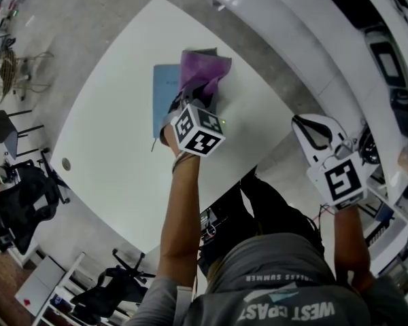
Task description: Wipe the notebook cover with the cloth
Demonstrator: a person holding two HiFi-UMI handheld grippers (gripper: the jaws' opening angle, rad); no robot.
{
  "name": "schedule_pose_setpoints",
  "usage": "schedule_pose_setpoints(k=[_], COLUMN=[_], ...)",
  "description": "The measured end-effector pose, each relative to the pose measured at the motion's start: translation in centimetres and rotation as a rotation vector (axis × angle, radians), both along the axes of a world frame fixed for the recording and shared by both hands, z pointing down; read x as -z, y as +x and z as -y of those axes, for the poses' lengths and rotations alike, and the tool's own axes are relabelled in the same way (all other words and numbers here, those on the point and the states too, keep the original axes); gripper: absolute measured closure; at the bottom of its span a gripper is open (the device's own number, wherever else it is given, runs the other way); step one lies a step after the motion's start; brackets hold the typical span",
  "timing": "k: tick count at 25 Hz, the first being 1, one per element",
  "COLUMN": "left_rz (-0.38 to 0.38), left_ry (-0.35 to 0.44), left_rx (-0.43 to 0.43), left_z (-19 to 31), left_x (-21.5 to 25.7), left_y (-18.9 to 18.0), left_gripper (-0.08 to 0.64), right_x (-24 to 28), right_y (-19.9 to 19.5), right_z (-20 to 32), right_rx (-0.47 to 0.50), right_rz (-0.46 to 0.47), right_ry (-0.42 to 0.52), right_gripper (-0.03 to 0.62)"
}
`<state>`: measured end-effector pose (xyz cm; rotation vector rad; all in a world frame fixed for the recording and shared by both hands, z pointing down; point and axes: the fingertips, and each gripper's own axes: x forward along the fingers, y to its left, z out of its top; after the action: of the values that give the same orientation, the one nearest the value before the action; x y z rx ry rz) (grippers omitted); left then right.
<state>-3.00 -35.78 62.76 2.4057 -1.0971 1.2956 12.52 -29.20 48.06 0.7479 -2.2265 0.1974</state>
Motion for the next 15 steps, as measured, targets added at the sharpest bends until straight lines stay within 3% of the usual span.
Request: schedule_pose_setpoints(k=[10,15], left_rz=[0.104,0.128], left_ry=[0.005,0.001], left_rx=[0.21,0.215], left_z=[1.6,2.3], left_x=[-0.1,-0.2], left_y=[-13.2,-13.4], left_gripper=[0.509,0.509], right_x=[-0.5,-0.5], right_y=[-1.3,-1.3], right_z=[0.5,0.6], right_rx=[0.035,0.04], right_rz=[0.005,0.007], right_ry=[-0.006,-0.013], right_gripper=[0.561,0.561])
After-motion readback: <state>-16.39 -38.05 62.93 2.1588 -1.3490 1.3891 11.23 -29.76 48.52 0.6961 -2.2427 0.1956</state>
